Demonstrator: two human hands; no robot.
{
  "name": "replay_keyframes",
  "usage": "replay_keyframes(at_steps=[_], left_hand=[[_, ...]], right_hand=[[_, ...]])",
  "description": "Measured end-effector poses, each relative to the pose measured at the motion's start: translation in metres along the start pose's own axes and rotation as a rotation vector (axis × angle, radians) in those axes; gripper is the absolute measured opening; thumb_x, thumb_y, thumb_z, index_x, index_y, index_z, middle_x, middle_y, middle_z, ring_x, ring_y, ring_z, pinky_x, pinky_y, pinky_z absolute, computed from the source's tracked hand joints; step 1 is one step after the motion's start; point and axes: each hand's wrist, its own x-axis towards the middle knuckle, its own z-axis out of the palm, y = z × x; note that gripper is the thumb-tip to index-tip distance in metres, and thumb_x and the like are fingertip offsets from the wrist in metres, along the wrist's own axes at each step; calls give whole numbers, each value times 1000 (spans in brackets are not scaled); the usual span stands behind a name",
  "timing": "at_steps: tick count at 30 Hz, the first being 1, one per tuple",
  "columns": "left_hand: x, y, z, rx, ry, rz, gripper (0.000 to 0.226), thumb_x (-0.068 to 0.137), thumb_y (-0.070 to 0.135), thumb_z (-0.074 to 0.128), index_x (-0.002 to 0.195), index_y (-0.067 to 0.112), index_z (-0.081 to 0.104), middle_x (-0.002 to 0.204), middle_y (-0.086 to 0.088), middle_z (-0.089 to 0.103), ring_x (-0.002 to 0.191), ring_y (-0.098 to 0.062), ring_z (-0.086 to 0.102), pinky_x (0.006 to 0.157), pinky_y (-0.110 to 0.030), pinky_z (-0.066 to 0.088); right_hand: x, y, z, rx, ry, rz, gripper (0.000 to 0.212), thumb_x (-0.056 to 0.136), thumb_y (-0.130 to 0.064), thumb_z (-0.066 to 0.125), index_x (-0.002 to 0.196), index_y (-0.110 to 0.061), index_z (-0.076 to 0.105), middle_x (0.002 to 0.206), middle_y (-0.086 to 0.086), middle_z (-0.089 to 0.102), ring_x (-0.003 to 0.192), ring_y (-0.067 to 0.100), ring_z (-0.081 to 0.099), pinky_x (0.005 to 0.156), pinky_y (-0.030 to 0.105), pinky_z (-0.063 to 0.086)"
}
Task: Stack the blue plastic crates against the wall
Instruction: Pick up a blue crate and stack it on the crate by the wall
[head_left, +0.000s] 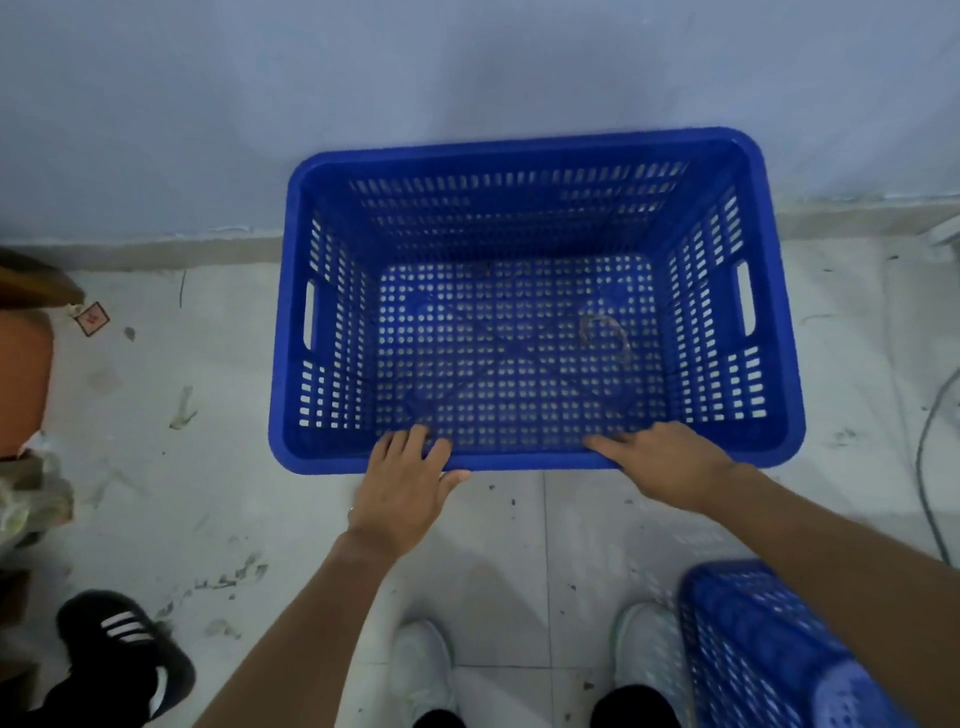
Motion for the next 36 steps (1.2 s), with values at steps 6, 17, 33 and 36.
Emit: replay_keyframes(at_steps=[6, 17, 33, 36], left_hand=[[-4, -6, -8, 49, 8, 35, 61, 95, 61, 11, 120, 27, 55, 114, 1, 61, 107, -21, 60, 104, -41, 45], [-5, -12, -36, 2, -190, 22, 63, 99, 57, 22, 156, 33, 13, 161, -3, 27, 146, -23, 29, 117, -41, 29], [-161, 4, -246, -398, -114, 82, 58, 104, 28, 39, 157, 27, 16, 161, -4, 29, 143, -23, 34, 114, -37, 30], [-187, 46, -271, -440, -169, 95, 68, 101, 41, 46, 158, 22, 13, 161, -4, 27, 140, -27, 40, 110, -42, 37]], right_hand=[[-1, -5, 10, 30, 55, 37, 51, 95, -13, 47, 144, -23, 33, 134, -1, 56, 100, 25, 64, 68, 35, 43], [-9, -41, 9, 253, 55, 371, 33, 92, -16, 48, 125, -11, 45, 114, 11, 63, 101, 28, 60, 84, 37, 45], [-287, -113, -88, 1065, 382, 893, 44, 95, -18, 54, 139, -20, 47, 126, 5, 66, 111, 31, 61, 89, 39, 46], [-351, -124, -94, 1041, 422, 974, 41, 93, -18, 56, 135, -18, 52, 122, 7, 69, 113, 31, 62, 94, 40, 46]])
